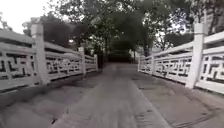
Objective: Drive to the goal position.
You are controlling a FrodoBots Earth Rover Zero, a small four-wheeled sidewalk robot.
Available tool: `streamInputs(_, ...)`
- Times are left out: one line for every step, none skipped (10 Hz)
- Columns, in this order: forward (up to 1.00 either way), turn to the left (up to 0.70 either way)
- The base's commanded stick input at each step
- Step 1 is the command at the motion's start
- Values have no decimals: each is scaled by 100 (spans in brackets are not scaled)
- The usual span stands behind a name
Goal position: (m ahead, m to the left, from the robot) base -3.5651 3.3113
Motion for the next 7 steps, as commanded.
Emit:
streamInputs(70, 0)
streamInputs(70, 0)
streamInputs(70, 0)
streamInputs(70, 0)
streamInputs(70, 0)
streamInputs(70, 0)
streamInputs(70, 0)
